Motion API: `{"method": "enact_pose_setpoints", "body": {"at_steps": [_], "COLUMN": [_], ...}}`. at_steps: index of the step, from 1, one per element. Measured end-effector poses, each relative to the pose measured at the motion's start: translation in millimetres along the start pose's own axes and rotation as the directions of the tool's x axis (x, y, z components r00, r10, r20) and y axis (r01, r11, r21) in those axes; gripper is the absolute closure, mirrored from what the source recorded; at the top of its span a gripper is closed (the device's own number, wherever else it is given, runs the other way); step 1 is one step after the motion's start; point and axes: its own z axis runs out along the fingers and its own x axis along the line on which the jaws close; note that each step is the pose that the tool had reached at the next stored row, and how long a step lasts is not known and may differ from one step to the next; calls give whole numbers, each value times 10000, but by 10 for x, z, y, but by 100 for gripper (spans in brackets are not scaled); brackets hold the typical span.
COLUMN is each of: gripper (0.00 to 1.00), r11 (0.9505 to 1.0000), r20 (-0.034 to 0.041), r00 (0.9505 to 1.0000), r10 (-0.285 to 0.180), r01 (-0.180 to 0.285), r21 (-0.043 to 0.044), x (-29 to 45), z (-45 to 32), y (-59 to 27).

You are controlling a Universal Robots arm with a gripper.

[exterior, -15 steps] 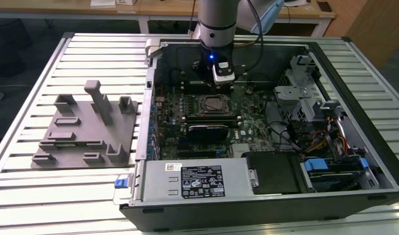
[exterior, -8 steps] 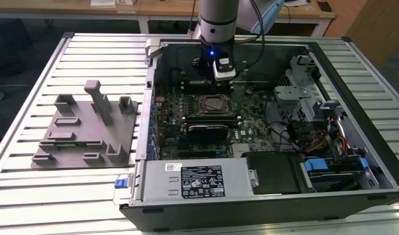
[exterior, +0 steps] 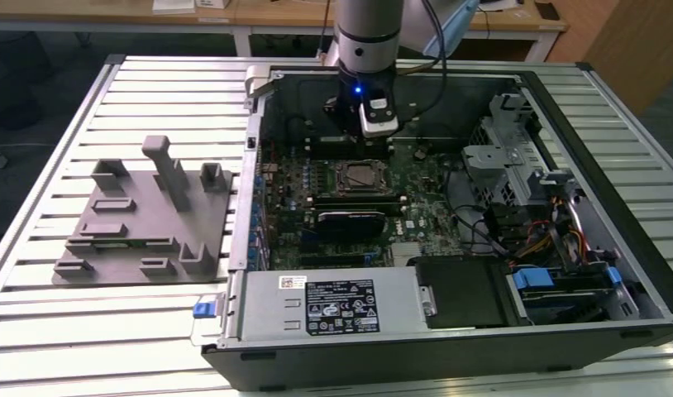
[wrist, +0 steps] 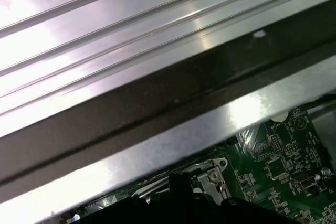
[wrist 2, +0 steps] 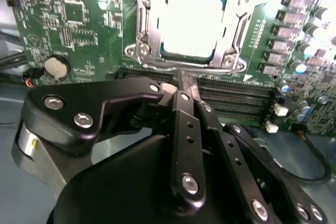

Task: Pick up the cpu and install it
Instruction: 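Install the first cpu locking lever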

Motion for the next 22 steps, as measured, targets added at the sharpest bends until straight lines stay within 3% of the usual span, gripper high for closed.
{"method": "enact_pose_setpoints", "body": {"at_steps": [4,6,9,14,19,22], "gripper": [89,89,89,89,89,89], "r11": [10000,10000,9996,9978,9976,9977], "r20": [13,44,125,306,314,314], "r00": [10000,10000,9999,9995,9995,9995], "r10": [-2,-8,-24,-65,-66,-67], "r01": [2,8,21,44,45,45], "r21": [25,94,269,668,686,683], "x": [-42,-59,-79,-103,-108,-110], "z": [-5,-8,-10,-14,-17,-64], "y": [-89,-126,-170,-221,-231,-227]}}
